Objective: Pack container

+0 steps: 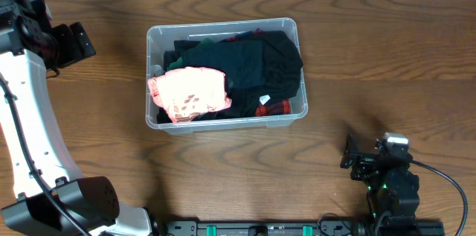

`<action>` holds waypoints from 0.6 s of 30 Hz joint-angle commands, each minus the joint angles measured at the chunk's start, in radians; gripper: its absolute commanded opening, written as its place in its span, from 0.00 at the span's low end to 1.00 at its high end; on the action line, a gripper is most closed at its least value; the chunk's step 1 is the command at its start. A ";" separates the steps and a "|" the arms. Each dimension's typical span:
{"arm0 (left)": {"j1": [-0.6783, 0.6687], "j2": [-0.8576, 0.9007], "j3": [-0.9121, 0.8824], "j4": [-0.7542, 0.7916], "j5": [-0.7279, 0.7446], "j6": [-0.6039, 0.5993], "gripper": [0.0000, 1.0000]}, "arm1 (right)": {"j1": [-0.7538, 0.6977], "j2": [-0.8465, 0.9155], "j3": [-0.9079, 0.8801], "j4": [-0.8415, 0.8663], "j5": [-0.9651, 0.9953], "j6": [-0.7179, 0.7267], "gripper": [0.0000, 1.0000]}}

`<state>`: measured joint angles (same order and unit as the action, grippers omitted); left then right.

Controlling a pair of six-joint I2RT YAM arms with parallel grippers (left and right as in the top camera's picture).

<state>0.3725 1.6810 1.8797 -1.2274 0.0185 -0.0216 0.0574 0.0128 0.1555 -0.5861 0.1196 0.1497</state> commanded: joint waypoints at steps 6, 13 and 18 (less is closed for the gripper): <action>0.002 -0.021 -0.008 -0.003 -0.008 0.010 0.98 | 0.008 -0.008 -0.003 -0.001 -0.005 0.014 0.99; -0.019 -0.129 -0.008 -0.003 -0.009 0.010 0.98 | 0.008 -0.008 -0.003 -0.001 -0.004 0.014 0.99; -0.075 -0.254 -0.008 -0.003 -0.008 0.010 0.98 | 0.008 -0.008 -0.003 -0.001 -0.005 0.014 0.99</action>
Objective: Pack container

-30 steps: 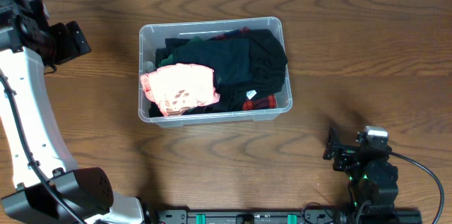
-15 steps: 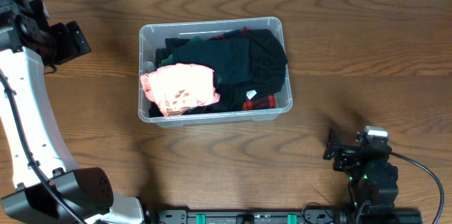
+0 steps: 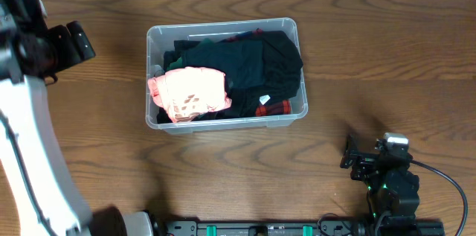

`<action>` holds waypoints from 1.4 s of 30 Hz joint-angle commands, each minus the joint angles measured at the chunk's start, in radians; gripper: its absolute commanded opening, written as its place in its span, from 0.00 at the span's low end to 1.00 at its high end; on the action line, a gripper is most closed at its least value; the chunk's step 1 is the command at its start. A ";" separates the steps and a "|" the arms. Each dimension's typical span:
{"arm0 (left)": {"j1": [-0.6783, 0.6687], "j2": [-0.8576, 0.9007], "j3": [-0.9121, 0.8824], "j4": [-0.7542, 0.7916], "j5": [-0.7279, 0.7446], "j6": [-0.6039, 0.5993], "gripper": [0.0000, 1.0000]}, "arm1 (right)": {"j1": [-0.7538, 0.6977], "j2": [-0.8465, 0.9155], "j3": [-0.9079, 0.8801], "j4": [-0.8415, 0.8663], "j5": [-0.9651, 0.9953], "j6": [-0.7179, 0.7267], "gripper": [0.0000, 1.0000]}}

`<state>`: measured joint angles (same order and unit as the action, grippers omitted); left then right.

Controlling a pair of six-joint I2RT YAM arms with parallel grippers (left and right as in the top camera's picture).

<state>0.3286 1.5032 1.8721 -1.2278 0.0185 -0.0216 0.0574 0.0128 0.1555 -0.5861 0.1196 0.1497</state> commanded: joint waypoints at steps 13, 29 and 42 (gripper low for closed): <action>-0.247 -0.351 -0.038 0.027 -0.030 0.125 0.98 | 0.008 -0.008 -0.003 -0.001 -0.005 0.014 0.99; -0.303 -0.751 -0.691 0.435 0.132 0.202 0.98 | 0.008 -0.008 -0.003 -0.001 -0.005 0.014 0.99; -0.359 -1.078 -1.209 0.629 0.168 0.205 0.98 | 0.008 -0.008 -0.003 -0.001 -0.004 0.014 0.99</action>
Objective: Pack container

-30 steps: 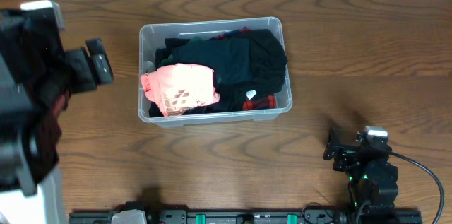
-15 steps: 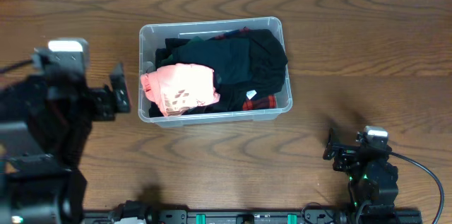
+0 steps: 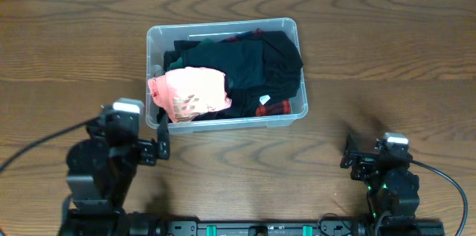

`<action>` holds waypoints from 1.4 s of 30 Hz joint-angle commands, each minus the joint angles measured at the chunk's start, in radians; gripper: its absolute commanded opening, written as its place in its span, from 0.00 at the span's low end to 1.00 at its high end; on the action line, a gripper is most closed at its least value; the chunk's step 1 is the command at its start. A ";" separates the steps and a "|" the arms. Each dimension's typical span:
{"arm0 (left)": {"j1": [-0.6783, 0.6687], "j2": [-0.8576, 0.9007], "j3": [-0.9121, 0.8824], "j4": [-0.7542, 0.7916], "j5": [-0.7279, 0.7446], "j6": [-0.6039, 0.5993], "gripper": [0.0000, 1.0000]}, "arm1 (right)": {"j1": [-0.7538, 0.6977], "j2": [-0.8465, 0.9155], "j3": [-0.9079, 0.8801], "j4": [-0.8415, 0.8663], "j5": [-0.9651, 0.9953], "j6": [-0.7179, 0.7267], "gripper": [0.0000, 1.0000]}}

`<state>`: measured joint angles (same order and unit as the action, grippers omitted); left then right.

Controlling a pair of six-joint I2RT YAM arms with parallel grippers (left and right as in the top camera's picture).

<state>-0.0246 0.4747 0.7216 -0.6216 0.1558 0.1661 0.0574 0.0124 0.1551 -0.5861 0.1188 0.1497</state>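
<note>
A clear plastic container (image 3: 224, 26) stands in the middle of the table. It is filled with dark green and black clothes (image 3: 256, 61), a pink garment (image 3: 190, 91) lies on top at the front left, and a bit of red plaid (image 3: 272, 106) shows at the front right. My left gripper (image 3: 161, 145) sits low at the bottom left, just off the container's front left corner, with nothing in it. Folded at the bottom right, my right gripper (image 3: 349, 152) is also empty. The overhead view is too small to show how either pair of jaws stands.
The brown wooden table (image 3: 387, 50) runs out to both sides of the container. A dark rail with green marks (image 3: 253, 228) lies along the front edge between the two arm bases. Cables trail from each arm.
My left arm was stretched up along the left edge with its gripper at the far left, level with the container. It is now folded at the bottom left. The container, clothes and right arm are unchanged.
At both earlier moments my left arm reached up the left side, its gripper empty at the far left of the table and apart from the container. Now it is folded near the front edge. The packed clothes and right arm stayed the same throughout.
</note>
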 commanded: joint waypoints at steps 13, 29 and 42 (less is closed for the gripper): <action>-0.047 -0.316 -0.292 0.040 0.046 0.017 0.98 | 0.008 -0.007 -0.003 -0.001 -0.003 0.014 0.99; -0.051 -0.473 -0.446 0.049 0.043 0.017 0.98 | 0.008 -0.007 -0.003 -0.001 -0.004 0.014 0.99; -0.051 -0.473 -0.586 0.142 0.040 0.021 0.98 | 0.008 -0.007 -0.003 -0.001 -0.004 0.014 0.99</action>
